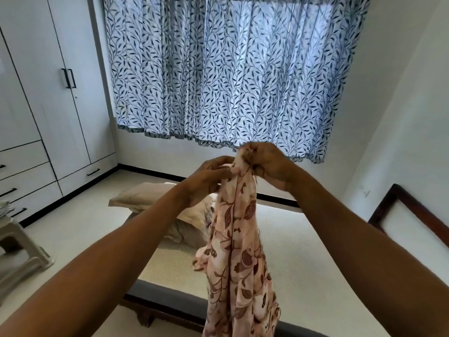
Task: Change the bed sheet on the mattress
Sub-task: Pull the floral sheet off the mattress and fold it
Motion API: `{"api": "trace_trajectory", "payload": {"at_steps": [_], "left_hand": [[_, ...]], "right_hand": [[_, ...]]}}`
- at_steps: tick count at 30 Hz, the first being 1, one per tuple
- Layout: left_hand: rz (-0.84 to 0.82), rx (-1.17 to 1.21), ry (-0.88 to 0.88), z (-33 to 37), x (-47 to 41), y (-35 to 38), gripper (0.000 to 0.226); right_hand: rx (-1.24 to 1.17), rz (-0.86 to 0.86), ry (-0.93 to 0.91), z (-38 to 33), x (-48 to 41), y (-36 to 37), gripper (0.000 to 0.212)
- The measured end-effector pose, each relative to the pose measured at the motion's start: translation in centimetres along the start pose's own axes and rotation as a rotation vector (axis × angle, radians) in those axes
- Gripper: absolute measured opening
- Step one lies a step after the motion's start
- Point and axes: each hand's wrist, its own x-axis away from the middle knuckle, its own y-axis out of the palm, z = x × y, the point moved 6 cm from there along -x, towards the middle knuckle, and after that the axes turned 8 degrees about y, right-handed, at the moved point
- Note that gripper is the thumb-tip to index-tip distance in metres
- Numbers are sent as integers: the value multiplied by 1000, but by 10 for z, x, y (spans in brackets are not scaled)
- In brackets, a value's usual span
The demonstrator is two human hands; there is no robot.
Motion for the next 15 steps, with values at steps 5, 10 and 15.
{"api": "trace_trajectory", "payload": {"at_steps": [5,10,15], "left_hand": [[35,-314,-42,-7,-5,-8,31],[342,-667,-18,-34,-2,-46,48],[528,-546,141,9,-8,-50,46]], "right_hand": [[-221,190,-156,-59,-8,-40,11],[-120,503,-123,-47,-11,-90,29],[370,281,-97,-43,-3,-76,17]]}}
